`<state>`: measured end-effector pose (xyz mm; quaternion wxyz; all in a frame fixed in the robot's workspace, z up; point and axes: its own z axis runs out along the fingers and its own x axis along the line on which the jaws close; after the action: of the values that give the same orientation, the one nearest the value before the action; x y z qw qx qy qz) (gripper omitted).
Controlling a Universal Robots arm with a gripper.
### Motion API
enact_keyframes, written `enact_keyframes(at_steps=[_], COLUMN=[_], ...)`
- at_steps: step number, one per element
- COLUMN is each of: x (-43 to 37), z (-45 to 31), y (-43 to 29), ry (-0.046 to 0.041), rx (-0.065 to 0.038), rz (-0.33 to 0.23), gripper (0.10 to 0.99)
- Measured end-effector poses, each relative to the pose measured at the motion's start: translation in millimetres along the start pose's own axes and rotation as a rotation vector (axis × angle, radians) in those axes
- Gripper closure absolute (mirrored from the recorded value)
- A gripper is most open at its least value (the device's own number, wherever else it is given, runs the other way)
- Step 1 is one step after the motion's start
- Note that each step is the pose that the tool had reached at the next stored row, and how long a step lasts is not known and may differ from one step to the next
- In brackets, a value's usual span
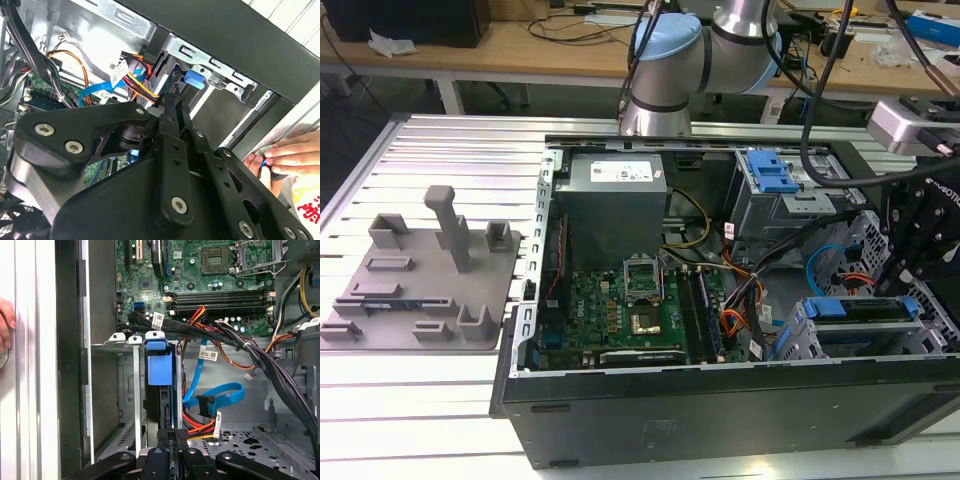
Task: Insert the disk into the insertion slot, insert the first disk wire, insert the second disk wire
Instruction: 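Insert the first disk wire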
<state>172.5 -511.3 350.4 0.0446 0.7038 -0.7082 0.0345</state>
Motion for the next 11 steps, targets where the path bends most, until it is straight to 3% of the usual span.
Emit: enact_keyframes(at_steps=[11], x=[0.2], z=[2.8], y=[0.1], ry=[0.0035], rx=[0.000], rz=[0.002], gripper=[0.922])
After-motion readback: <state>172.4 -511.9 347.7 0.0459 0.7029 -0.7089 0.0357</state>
